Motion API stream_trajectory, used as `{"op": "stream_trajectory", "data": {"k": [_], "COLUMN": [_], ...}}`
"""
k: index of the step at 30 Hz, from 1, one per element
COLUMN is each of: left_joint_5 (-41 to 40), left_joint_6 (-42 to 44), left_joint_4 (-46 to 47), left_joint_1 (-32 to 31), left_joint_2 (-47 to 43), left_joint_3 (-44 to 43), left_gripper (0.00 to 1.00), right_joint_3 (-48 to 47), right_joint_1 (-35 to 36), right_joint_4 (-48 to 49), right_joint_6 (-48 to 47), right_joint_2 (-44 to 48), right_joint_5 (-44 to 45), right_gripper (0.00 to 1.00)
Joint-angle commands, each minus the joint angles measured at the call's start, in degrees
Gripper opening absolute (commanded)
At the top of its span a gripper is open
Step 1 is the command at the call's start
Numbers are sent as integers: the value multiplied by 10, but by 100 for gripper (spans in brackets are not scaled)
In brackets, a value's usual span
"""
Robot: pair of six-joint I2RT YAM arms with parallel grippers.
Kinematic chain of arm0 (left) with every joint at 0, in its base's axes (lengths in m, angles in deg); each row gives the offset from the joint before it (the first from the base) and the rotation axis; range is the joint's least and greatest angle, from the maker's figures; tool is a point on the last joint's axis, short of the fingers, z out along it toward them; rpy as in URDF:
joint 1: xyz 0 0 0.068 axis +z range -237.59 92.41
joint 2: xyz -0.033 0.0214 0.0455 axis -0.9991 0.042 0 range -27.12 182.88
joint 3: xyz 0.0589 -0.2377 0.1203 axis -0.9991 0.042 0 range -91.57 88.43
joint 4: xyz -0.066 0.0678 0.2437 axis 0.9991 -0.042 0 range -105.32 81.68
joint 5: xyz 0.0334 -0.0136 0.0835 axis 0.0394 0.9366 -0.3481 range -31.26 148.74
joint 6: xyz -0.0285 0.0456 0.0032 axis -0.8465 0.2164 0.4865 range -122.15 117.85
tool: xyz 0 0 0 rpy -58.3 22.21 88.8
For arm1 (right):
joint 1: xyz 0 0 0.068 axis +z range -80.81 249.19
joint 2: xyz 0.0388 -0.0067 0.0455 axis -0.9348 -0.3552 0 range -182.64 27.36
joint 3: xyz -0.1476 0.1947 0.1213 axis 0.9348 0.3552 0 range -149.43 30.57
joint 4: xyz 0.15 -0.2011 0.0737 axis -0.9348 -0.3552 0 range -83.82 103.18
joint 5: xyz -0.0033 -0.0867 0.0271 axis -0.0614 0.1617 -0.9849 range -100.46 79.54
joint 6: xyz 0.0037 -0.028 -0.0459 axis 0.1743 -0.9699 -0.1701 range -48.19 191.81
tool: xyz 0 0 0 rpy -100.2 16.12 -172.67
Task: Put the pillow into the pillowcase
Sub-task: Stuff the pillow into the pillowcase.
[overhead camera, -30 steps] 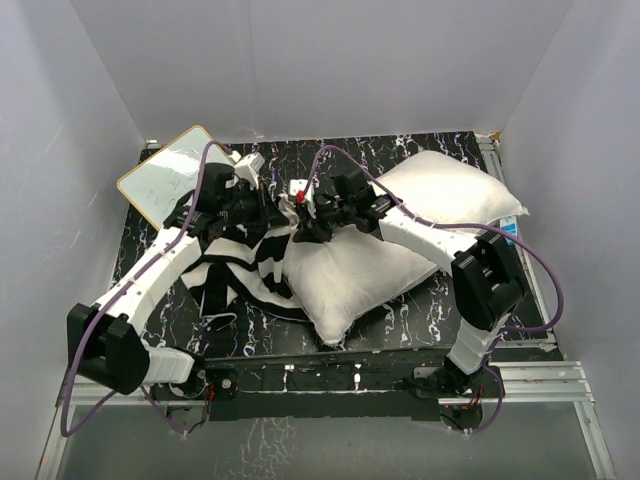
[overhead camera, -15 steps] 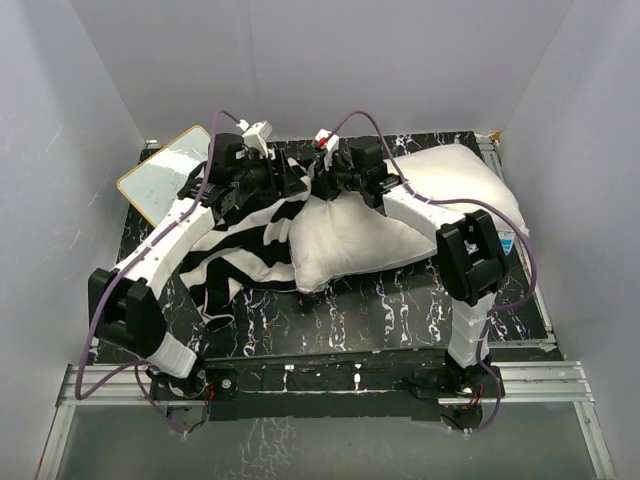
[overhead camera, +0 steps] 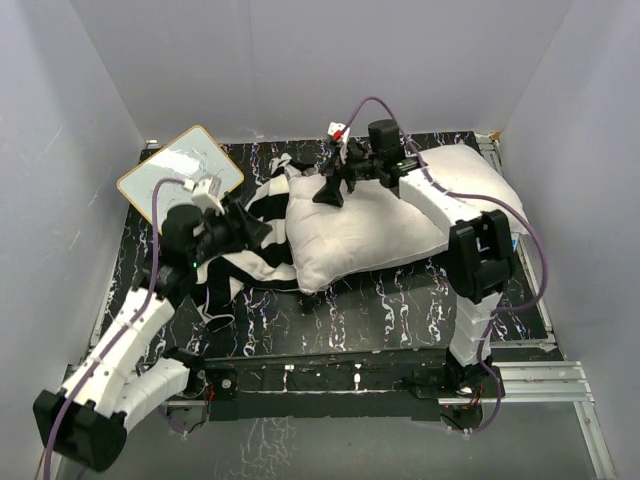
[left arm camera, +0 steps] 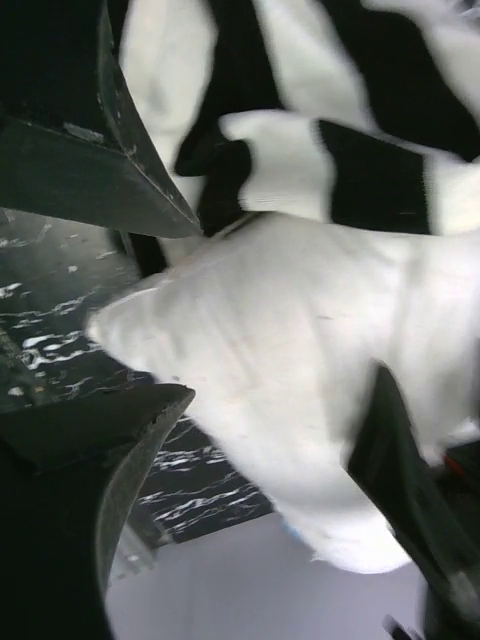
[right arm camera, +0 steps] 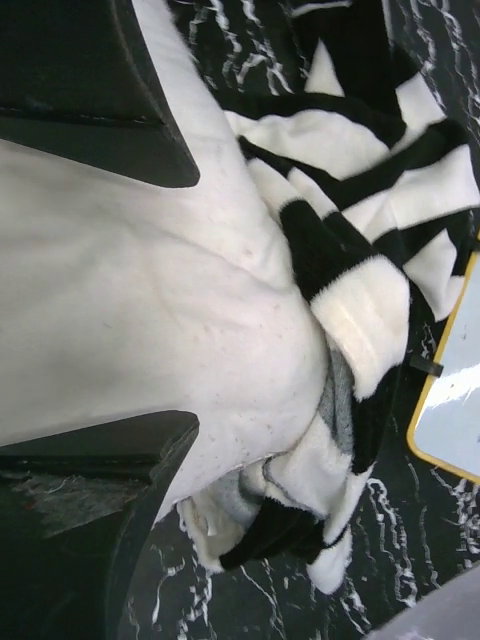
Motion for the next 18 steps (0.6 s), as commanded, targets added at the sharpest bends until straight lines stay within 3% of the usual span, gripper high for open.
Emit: {"op": "stream_trajectory", "data": {"k": [1,4,6,7,10,15,18], "left_joint_5": [83,57,36,24,-18,-51,-66], "left_joint_6": [-194,-241,-240,-237,-238,-272,-275], "left_joint_4": [149,235,256,259,266,306,306], "left_joint_1": [-6,-23,-35,-40,-48,-50,-54], "left_joint_2": [-61,-54,-22,-6,39,106,129], "left_joint_3": [203,256,247,238,221,222,216], "left_gripper": [54,52,53,54,57,58,57], "right_joint_3": [-58,-34,5,34,95,189,235], "right_joint_1": [-8,5,31,52,94,127,135], "right_joint_4": [-249,-431,-518,-521,-476,-300,-179], "right_joint_6": [-251,-516,-683,-710,-699,-589,-520], "right_joint_2": [115,171,197,206,216,218,218], "right_joint_5": [-116,-145,-106,-69,21,175,257], "right_gripper": [99,100,100,100,100,98,86]}}
